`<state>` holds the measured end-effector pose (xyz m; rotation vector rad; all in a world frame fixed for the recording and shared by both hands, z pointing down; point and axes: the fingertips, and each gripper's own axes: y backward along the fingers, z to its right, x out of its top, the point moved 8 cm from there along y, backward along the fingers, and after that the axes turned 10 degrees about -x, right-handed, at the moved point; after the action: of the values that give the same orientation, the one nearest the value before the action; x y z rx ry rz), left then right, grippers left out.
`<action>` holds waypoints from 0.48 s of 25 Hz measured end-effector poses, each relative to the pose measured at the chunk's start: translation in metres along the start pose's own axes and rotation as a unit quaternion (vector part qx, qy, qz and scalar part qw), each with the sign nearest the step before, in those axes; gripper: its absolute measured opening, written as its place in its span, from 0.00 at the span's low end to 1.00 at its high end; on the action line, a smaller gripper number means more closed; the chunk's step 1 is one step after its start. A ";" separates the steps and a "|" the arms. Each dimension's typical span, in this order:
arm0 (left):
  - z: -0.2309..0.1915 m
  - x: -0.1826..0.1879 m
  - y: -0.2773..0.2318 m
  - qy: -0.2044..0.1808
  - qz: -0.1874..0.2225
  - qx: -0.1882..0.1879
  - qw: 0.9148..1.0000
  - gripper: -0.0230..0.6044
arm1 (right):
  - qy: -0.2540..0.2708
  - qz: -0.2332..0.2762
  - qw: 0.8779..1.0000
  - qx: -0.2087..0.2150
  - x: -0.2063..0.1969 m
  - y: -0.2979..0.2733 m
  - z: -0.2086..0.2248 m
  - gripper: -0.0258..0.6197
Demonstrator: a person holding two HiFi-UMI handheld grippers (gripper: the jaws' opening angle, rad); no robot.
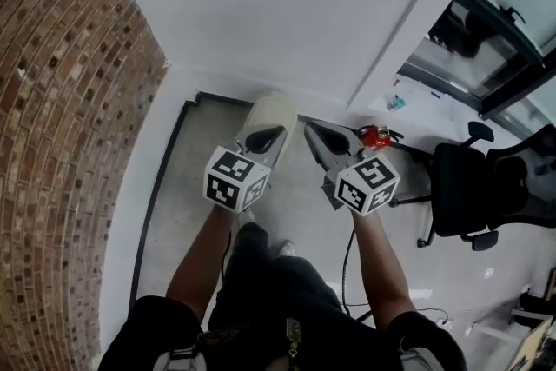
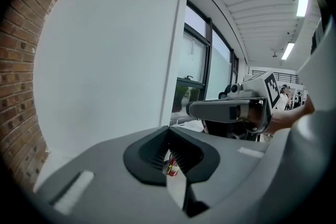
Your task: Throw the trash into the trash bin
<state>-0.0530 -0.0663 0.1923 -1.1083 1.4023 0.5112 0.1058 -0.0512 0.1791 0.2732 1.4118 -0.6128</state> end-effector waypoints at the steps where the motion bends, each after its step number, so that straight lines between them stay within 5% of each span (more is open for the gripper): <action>1: 0.009 0.004 0.004 0.000 0.005 0.000 1.000 0.05 | 0.000 0.004 1.000 0.001 0.005 0.008 -0.003 0.04; 12: 0.062 0.051 0.034 -0.039 0.041 0.013 0.998 0.05 | 0.011 0.062 0.998 0.009 0.054 0.051 -0.023 0.04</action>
<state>-0.0413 -0.0152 0.1231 -1.0028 1.3864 0.5866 0.1162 -0.0102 0.1144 0.3795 1.3992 -0.5210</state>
